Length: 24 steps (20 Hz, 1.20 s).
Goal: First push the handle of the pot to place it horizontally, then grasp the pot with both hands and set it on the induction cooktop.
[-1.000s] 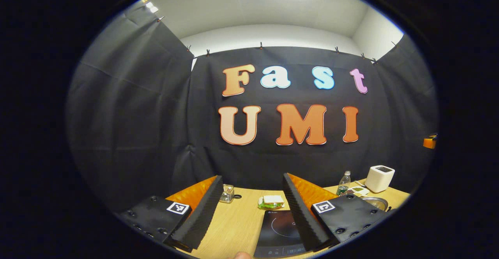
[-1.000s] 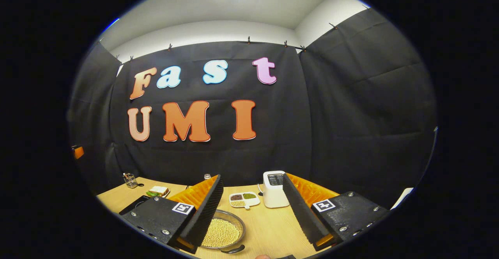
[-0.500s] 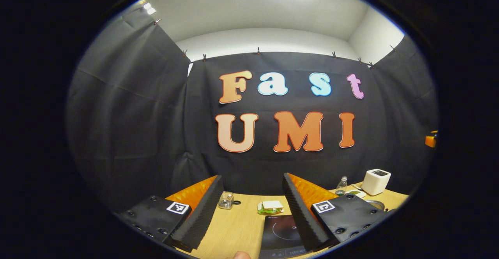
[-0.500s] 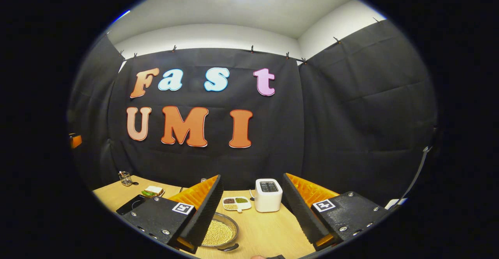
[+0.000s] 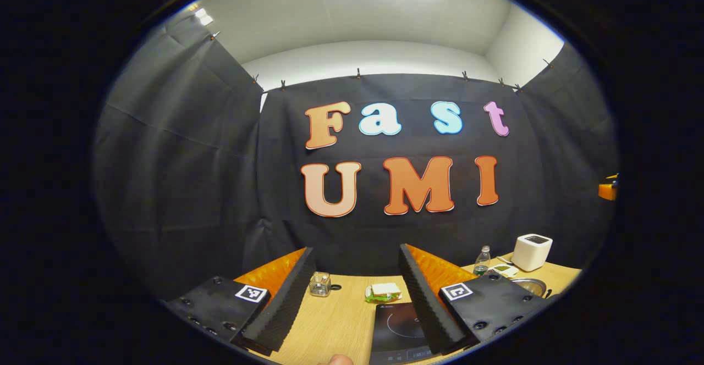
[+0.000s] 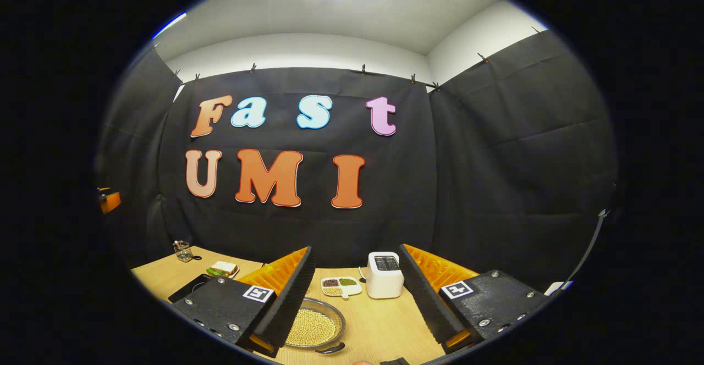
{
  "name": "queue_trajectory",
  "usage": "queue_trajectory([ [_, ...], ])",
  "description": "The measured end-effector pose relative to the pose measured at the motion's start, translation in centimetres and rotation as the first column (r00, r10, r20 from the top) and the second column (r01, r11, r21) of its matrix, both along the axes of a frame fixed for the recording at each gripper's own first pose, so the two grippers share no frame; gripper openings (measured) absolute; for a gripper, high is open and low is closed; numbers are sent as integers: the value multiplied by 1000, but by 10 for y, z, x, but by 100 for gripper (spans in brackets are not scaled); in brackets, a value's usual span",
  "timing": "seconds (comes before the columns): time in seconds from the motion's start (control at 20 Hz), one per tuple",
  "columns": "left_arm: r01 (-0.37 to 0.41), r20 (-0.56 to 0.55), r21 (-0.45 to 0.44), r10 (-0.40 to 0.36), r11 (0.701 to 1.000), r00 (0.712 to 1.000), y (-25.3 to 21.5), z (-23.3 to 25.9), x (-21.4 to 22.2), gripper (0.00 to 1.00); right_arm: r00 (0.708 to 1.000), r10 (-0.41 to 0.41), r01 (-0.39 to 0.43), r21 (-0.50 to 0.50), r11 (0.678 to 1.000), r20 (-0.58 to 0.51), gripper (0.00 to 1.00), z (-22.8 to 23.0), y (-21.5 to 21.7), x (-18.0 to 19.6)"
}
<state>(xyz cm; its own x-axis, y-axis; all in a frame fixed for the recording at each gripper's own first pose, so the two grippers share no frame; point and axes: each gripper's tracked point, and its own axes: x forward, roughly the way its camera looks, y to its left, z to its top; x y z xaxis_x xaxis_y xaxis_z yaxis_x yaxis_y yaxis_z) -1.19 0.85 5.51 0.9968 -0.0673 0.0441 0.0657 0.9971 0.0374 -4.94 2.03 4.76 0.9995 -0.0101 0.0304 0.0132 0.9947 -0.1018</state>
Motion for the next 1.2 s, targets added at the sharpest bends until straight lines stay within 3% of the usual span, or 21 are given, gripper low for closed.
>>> queue_trajectory([
  [0.15, 10, -12, -53, -11, 999, 1000, 1, 0, 1, 100, 1000, 21, -21, 0, 1000, -2, 95, 0, 6, -2],
  [0.35, -13, 4, -8, 14, 1000, 1000, 9, 3, -2, 99, 999, 41, -41, -5, 999, 3, 88, 0, 13, -2],
  [0.55, -2, 9, -14, 2, 1000, 1000, 6, 2, -8, 100, 995, 79, -78, 22, 997, -60, 65, -21, 28, -4],
  [0.6, 0, 9, -12, 0, 1000, 1000, 6, 1, -8, 100, 992, 85, -82, 33, 996, -89, 50, -31, 31, -5],
  [0.65, 0, 9, -10, 0, 1000, 1000, 8, 0, -8, 100, 989, 89, -85, 38, 996, -121, 46, -41, 32, -5],
  [0.7, -2, 8, -11, 2, 1000, 1000, 9, 0, -8, 100, 985, 92, -87, 41, 995, -143, 27, -50, 35, -7],
  [0.85, -6, 3, -10, 6, 1000, 1000, 12, -4, -7, 100, 977, 94, -86, 48, 995, -194, 9, -74, 39, -9],
  [0.9, -6, 2, -11, 6, 1000, 1000, 13, -4, -7, 100, 972, 103, -94, 54, 994, -212, 9, -82, 42, -10],
  [0.95, -6, 1, -12, 6, 1000, 1000, 14, -5, -7, 100, 967, 115, -103, 62, 993, -228, 3, -91, 45, -10],
  [1.2, -11, -9, -23, 10, 1000, 1000, 18, -12, -4, 100, 946, 137, -121, 71, 990, -294, 0, -136, 49, -14],
])
